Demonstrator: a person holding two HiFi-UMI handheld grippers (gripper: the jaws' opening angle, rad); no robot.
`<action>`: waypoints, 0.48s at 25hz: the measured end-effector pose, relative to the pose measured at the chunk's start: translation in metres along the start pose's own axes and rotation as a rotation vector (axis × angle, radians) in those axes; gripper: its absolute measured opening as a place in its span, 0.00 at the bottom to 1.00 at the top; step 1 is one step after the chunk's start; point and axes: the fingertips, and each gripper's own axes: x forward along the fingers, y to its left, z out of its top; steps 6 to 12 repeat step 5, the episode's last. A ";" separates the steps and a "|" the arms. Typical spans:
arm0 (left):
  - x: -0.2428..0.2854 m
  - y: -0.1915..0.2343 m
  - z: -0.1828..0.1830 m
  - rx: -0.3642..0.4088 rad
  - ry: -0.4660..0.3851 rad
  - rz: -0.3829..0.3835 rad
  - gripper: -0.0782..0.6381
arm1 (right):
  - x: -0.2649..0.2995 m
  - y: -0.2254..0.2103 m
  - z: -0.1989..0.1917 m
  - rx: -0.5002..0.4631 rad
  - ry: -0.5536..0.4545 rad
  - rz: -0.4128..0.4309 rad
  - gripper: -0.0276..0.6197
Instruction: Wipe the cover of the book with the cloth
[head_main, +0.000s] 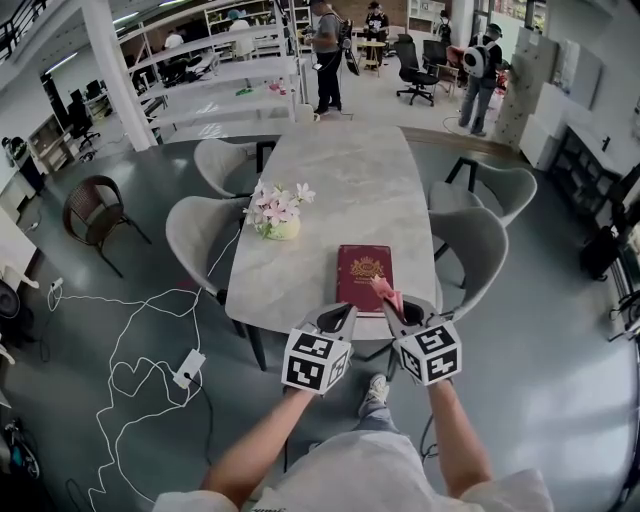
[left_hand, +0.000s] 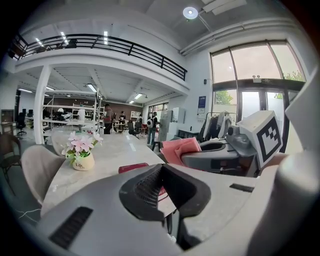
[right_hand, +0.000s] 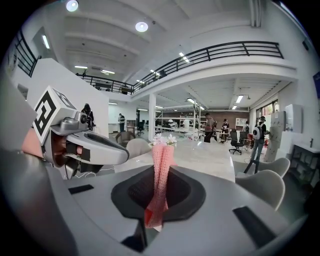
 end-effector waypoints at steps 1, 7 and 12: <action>-0.001 0.000 0.000 0.001 0.000 -0.001 0.12 | 0.000 0.001 0.001 -0.001 -0.001 0.000 0.07; -0.004 -0.002 0.003 0.007 -0.003 -0.007 0.12 | -0.001 0.004 0.004 -0.002 -0.005 -0.001 0.07; -0.004 -0.002 0.003 0.007 -0.003 -0.007 0.12 | -0.001 0.004 0.004 -0.002 -0.005 -0.001 0.07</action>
